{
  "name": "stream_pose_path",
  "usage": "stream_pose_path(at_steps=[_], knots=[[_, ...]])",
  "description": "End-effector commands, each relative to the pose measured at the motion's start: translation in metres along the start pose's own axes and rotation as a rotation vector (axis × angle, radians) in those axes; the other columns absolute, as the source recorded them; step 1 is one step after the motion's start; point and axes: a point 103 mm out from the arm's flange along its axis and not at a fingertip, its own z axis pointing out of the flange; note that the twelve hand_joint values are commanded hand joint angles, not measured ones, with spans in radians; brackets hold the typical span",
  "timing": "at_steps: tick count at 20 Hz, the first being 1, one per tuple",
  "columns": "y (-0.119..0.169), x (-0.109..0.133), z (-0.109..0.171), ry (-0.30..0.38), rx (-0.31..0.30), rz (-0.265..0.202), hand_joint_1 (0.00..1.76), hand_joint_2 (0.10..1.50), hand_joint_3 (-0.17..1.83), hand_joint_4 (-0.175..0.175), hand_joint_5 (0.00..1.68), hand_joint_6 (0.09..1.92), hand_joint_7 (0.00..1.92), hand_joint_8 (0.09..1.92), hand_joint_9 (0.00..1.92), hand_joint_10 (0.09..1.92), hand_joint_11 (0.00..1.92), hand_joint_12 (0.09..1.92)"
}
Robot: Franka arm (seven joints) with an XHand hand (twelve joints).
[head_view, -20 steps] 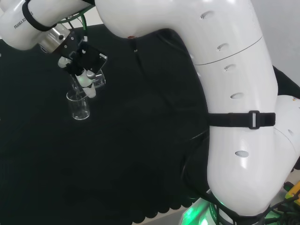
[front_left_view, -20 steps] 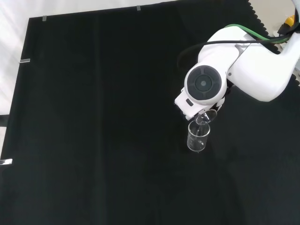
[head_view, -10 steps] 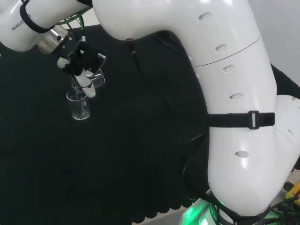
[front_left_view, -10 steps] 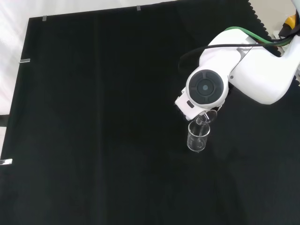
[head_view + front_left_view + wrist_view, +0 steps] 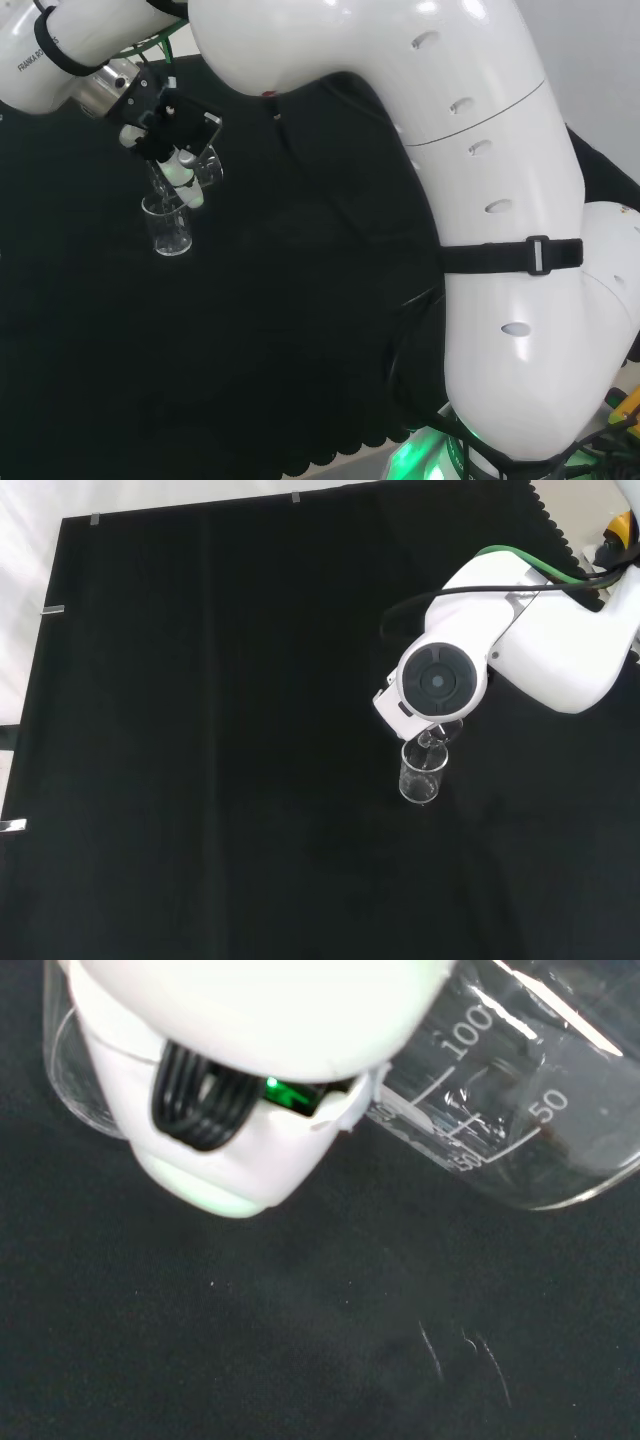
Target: Pour the water from the handheld beaker into the one on the table.
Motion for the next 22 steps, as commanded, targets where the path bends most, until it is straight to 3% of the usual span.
stream_pose_path(at_steps=[1, 22], knots=[[0.0005, 0.003, -0.0002, -0.012, 0.014, -0.001, 1.42, 0.95, -0.02, -0.175, 1.34, 0.35, 1.44, 0.28, 1.38, 0.31, 1.04, 0.86], [-0.0001, 0.0035, -0.0027, -0.031, 0.039, 0.007, 1.42, 0.95, -0.02, -0.175, 1.35, 0.35, 1.44, 0.27, 1.38, 0.32, 1.05, 0.85]])
